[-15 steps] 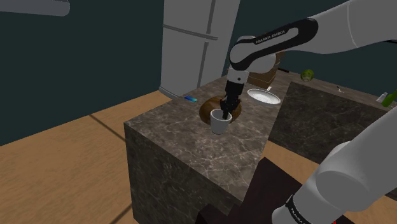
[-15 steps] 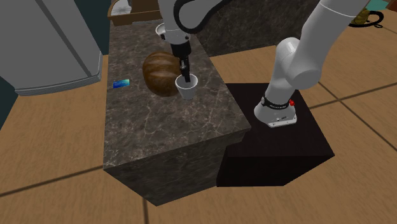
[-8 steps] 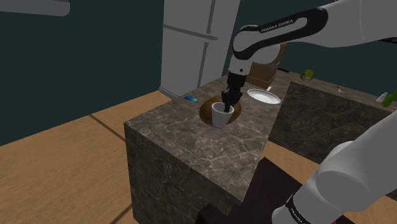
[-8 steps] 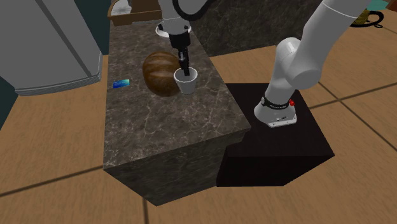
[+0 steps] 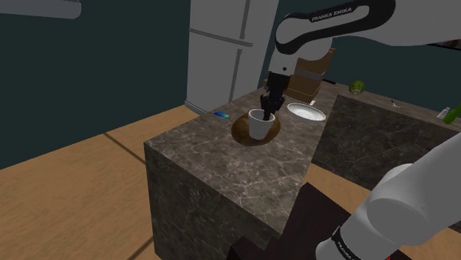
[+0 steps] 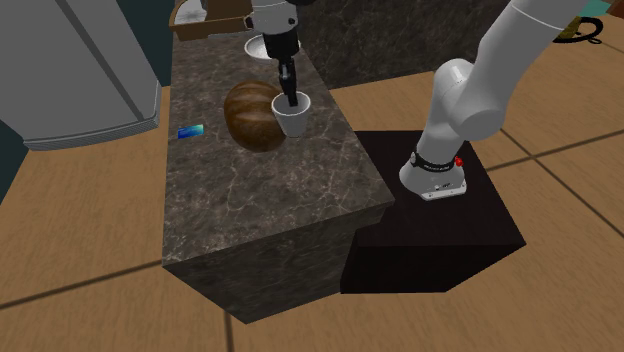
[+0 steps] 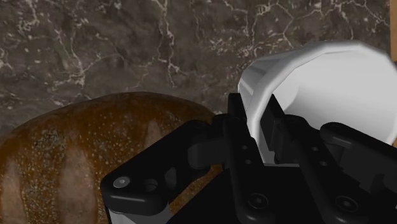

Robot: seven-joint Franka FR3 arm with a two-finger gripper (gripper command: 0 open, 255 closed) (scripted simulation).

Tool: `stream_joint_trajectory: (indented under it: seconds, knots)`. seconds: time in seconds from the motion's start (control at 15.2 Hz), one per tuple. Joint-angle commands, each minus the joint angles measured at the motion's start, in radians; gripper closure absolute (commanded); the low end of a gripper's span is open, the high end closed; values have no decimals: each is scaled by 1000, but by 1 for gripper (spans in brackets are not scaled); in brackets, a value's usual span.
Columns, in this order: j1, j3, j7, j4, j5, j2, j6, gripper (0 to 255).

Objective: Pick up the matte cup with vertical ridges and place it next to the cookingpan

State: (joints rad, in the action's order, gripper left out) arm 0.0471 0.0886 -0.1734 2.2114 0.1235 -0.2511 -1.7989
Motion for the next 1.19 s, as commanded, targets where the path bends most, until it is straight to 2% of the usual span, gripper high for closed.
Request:
stream_joint_trajectory:
  seconds: [0.0, 0.46, 1.12]
  knots:
    - [0, 0, 3, -19, -1, -6, 26, 255]
    - [0, 0, 15, -99, -4, -18, 117, 255]
    - [98, 147, -219, -272, -51, 136, 162, 255]
